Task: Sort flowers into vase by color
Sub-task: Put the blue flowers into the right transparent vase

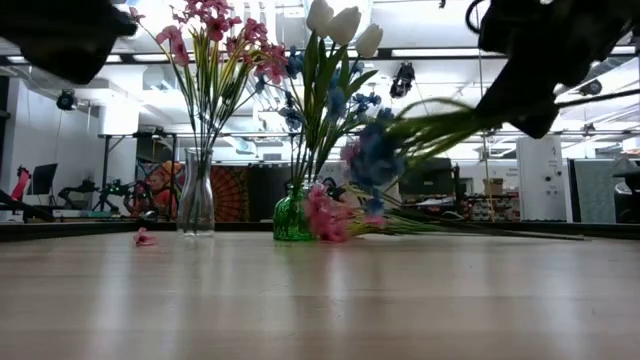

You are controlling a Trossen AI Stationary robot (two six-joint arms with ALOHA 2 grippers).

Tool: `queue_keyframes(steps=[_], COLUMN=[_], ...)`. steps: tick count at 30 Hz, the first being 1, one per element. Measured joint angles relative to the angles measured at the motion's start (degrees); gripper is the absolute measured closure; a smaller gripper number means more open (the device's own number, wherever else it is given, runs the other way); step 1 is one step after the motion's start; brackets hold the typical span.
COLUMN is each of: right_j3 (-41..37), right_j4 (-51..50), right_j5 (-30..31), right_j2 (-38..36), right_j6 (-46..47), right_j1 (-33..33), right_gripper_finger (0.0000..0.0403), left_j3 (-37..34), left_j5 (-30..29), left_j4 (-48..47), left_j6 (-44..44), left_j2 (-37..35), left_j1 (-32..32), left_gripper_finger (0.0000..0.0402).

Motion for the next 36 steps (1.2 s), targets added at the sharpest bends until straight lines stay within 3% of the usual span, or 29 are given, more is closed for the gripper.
queue_keyframes(steps=[6, 26, 36], right_j3=[0.0, 0.0, 0.0], right_j4=[-0.1, 9.6, 8.8], right_j5=[-0.1, 4.0, 4.0], right_j2=[-1.3, -1.8, -7.9], right_j6=[0.3, -2.7, -3.8], right_j1=[3.4, 7.3, 7.3], right_gripper_finger=[0.0374, 0.0374, 0.0374], left_j3=[0.0, 0.0, 0.0], left_j5=[0.2, -3.7, -3.7], left_j4=[6.7, 8.0, 8.0], left_j6=[7.4, 8.2, 8.6], left_j2=[0.8, 0.8, 0.8], left_j1=[0.2, 2.2, 2.4], left_gripper_finger=[0.0402, 0.0402, 0.0402])
